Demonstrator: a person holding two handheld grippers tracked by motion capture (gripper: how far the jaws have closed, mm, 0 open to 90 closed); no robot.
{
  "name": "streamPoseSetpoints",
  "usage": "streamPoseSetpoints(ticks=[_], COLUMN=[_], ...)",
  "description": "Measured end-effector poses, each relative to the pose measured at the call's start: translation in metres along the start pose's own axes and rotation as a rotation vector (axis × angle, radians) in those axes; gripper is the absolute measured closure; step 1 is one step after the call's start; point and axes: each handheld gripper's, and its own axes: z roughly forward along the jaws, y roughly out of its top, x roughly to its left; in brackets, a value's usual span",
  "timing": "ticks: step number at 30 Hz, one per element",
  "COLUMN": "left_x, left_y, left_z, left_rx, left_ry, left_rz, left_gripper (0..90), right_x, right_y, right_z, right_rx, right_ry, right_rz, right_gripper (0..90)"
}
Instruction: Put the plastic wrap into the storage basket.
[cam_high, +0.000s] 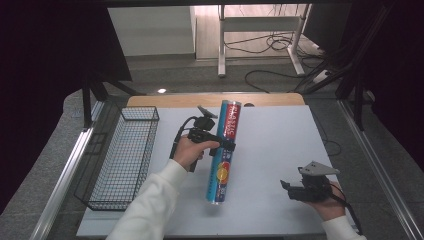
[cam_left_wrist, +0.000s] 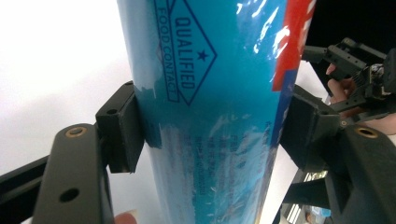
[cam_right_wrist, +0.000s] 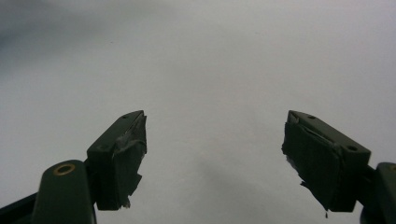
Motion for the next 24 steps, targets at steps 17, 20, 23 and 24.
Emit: streamPoseSetpoints(ticks=[17,20,23,24], left_x=[0.016,0.019,0.021,0.023], left_y=[-0.012,-0.016,-0.018,-0.020], left_z=[-0.036,-0.046,-0.051,-0.056], left_rx=[-0.048,-0.067,-0.072,-0.073], left_ry=[0.034,0.038,0.042,0.045], left_rz=[-0.029,-0.039,-0.043,-0.042], left_gripper=[32.0,32.0,32.0,32.0], right_x=[0.000,0.001,0.001,0.001], right_y=[0.002,0.002,0.003,0.003], right_z=[-0.003,-0.003,-0.003,-0.003], right_rx=[-0.022,-0.024,-0.025,-0.027], right_ry=[-0.007,-0.004,-0.005,-0.005], right_rz=[0.000,-0.005,-0.005,-0.002], right_gripper=[21.8,21.7,21.5,21.5])
